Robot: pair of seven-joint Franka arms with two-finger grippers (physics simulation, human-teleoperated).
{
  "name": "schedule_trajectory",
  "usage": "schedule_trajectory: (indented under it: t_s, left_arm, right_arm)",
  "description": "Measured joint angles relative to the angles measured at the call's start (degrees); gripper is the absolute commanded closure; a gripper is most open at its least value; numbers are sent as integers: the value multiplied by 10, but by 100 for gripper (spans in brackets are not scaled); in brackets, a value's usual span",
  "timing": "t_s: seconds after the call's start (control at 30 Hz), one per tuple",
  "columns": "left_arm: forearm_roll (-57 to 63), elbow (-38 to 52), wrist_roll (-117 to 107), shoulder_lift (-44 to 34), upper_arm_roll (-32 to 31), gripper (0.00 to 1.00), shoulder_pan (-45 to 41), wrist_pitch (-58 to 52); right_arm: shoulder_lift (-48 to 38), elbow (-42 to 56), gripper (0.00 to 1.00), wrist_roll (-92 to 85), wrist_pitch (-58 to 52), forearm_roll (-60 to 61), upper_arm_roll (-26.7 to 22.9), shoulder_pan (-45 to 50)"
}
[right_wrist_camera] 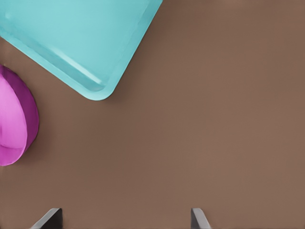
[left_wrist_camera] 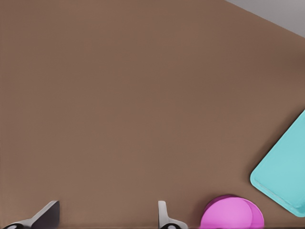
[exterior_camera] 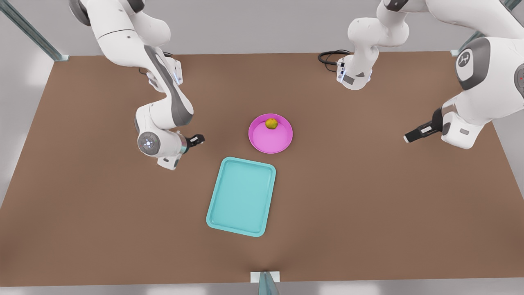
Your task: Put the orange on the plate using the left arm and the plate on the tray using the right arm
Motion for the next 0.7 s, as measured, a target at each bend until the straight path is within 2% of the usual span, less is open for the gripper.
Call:
schedule_trajectory:
  t_s: [0.17, 0.33, 0.7]
  left_arm:
    - [2, -2, 36, 4, -6, 0, 0, -20]
    - [-3, 15, 66, 0, -6, 0, 0, -48]
    - [-5, 31, 107, -2, 3, 0, 1, -108]
  right_arm:
    - [54, -7, 0, 90, 132, 27, 11, 75]
    - [65, -69, 0, 165, 245, 47, 61, 87]
    - [146, -45, 0, 274, 357, 68, 90, 127]
